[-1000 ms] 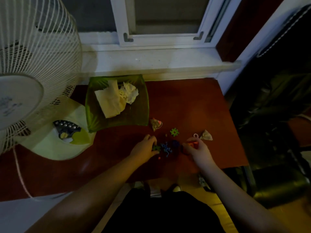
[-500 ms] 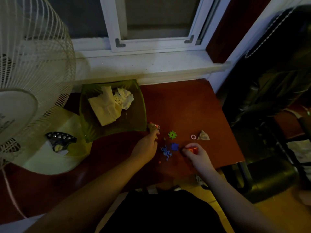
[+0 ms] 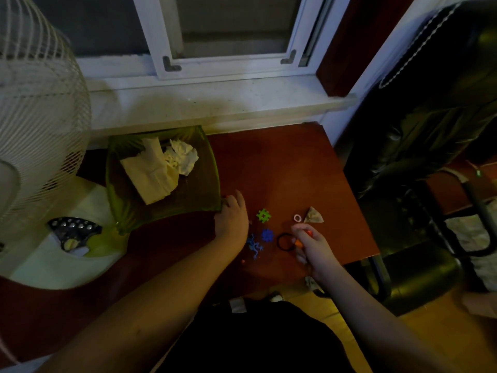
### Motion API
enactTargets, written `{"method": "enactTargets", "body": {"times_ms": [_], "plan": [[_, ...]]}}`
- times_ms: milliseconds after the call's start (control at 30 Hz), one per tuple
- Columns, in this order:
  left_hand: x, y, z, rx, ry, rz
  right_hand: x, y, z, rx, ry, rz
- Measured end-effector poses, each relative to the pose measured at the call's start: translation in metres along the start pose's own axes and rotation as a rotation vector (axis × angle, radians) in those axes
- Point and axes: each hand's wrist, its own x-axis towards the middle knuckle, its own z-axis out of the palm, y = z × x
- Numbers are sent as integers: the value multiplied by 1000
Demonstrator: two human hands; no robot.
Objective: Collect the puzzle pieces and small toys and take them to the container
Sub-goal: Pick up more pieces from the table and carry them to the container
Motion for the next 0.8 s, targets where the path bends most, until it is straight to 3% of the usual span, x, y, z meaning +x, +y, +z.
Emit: {"method": "enactTargets", "body": {"times_ms": [233, 400, 633, 800], "plan": [[9, -9, -1, 72, -101, -21, 11, 2, -8, 1, -2, -22], [8, -14, 8, 69, -53, 1, 18, -2, -10, -7, -63, -3], [-10, -13, 13, -356, 90, 62, 30, -12, -7, -44, -152, 21], [-27, -18, 19, -814, 20, -138, 27, -23, 3, -181, -179, -34]]}}
